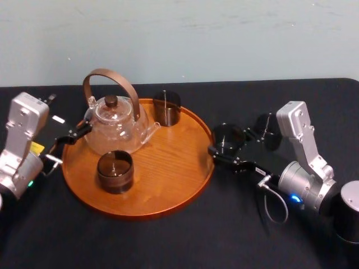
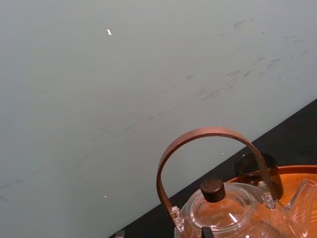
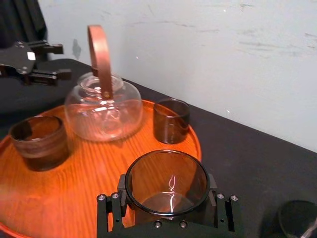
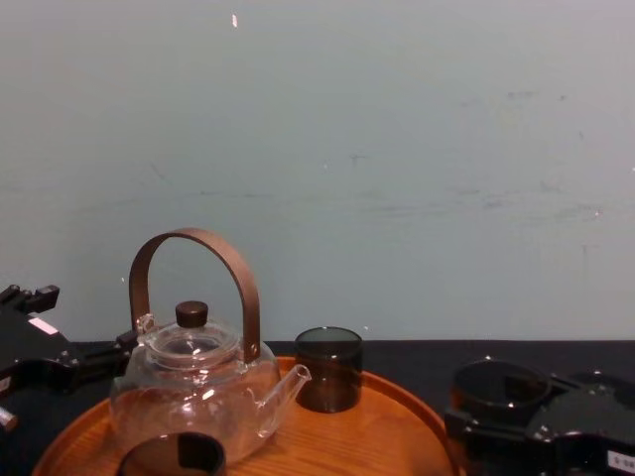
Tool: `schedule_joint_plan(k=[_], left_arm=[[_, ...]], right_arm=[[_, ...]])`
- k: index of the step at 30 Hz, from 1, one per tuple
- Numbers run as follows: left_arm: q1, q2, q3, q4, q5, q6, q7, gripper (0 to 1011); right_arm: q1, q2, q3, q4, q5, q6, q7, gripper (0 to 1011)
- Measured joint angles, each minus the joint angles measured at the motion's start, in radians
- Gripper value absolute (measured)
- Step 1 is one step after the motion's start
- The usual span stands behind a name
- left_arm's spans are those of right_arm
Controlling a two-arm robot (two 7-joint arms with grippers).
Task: Pick up the glass from the table and place it on the tray.
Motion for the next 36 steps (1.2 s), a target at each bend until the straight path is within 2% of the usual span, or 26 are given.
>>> schedule_joint_plan(k=[6, 15, 24, 36], left_arm=[[0.000, 0.000, 0.000, 0.000, 0.000, 0.000, 0.000, 1001], [0.000, 0.000, 0.000, 0.000, 0.000, 0.000, 0.000, 1002], [0.000, 0.000, 0.000, 0.000, 0.000, 0.000, 0.000, 1001], [0.000, 0.000, 0.000, 0.000, 0.000, 0.000, 0.000, 1001]], right_arm=[[-0.003, 0.002, -0.020, -0.029, 0.011, 0.010, 0.013, 908], [0.010, -0.014, -0.059, -0.030, 0.010, 0.010, 0.021, 908], [0.028, -0.039, -0.101, -0.003, 0.007, -0.002, 0.033, 908], [0.051, -0.062, -0.137, 0.042, 0.006, -0.023, 0.051, 908]])
